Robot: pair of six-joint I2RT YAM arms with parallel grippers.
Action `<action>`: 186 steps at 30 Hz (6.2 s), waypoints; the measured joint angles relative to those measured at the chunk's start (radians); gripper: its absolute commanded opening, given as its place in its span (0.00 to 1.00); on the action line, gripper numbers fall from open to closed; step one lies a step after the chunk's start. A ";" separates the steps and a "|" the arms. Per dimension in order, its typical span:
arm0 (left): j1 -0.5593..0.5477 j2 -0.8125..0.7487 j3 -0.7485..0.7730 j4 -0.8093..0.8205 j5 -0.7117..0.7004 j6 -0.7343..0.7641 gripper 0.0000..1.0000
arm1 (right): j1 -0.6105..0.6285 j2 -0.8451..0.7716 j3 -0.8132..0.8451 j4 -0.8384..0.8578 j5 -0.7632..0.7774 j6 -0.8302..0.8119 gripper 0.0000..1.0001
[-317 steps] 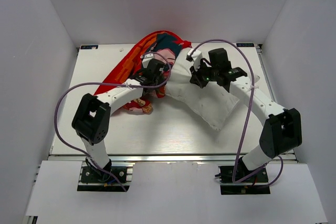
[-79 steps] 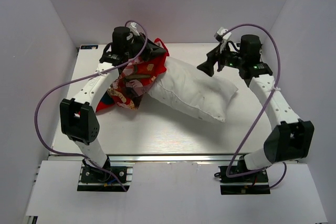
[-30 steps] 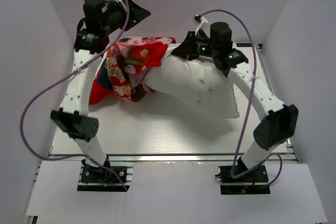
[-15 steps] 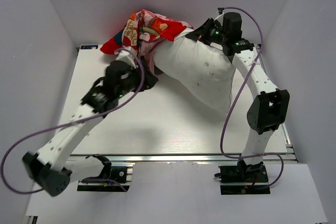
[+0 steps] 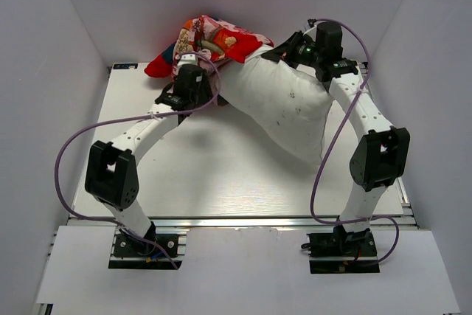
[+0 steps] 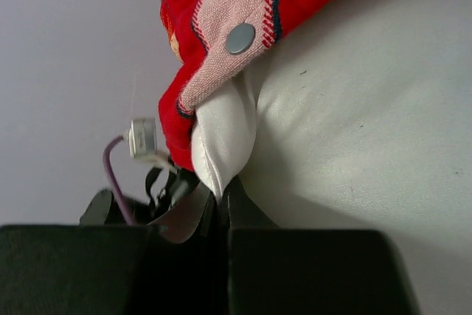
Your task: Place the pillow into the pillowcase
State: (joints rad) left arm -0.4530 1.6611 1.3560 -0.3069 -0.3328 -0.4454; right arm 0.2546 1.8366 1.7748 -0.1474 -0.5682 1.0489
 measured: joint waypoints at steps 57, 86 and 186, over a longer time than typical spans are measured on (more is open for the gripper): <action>0.024 0.152 0.241 0.071 0.494 0.179 0.00 | -0.007 -0.044 -0.032 0.029 -0.004 0.013 0.00; -0.080 -0.167 -0.016 0.235 0.624 -0.475 0.00 | 0.150 -0.350 -0.159 0.070 0.246 -0.320 0.16; 0.178 -0.151 -0.558 0.788 0.660 -0.993 0.00 | 0.416 -0.099 0.020 0.369 0.176 -0.713 0.00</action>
State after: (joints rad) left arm -0.2752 1.5101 0.7975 0.4808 0.3271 -1.4380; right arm 0.6708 1.7378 1.7950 0.2211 -0.3920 0.3363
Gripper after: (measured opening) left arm 0.033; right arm 0.071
